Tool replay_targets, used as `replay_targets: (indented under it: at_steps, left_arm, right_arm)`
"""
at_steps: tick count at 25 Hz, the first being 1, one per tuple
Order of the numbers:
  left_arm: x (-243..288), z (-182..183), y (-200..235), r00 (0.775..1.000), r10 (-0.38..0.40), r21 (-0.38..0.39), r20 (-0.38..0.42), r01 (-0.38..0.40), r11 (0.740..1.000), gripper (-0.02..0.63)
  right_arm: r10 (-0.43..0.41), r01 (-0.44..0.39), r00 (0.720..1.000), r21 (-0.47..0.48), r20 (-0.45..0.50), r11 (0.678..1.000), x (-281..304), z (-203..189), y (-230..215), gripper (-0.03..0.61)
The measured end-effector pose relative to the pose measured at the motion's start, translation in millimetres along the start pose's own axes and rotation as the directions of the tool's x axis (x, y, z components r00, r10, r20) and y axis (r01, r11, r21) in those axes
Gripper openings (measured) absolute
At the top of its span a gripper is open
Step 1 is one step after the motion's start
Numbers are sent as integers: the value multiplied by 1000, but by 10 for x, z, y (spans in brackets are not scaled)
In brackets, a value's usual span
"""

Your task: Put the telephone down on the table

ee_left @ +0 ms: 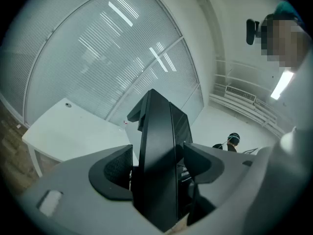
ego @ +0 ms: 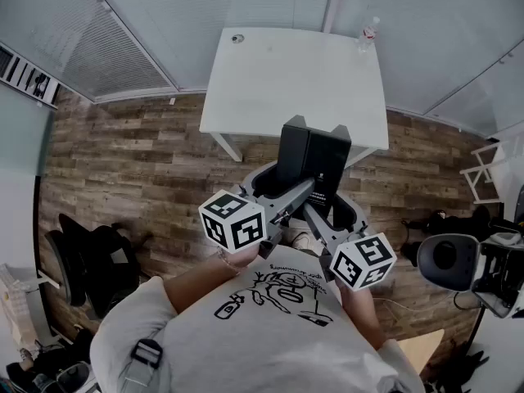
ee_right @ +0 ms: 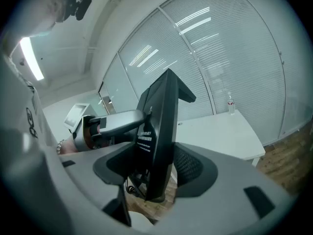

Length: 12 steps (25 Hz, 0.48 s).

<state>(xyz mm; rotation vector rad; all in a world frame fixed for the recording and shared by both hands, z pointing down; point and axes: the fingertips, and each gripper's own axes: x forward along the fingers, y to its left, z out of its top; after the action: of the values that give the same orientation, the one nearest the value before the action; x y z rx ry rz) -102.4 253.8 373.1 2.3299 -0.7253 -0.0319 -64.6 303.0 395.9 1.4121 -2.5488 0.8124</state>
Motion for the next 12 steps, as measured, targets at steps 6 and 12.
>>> replay_targets:
  at_steps: [6, 12]
  left_arm:
    - [34, 83, 79, 1000, -18, 8, -7, 18, 1000, 316]
    - [84, 194, 242, 1000, -26, 14, -15, 27, 1000, 316]
  right_arm:
    - [-15, 15, 1000, 0, 16, 1000, 97, 61, -14, 235]
    - [-27, 27, 999, 2, 21, 1000, 289, 122, -47, 236]
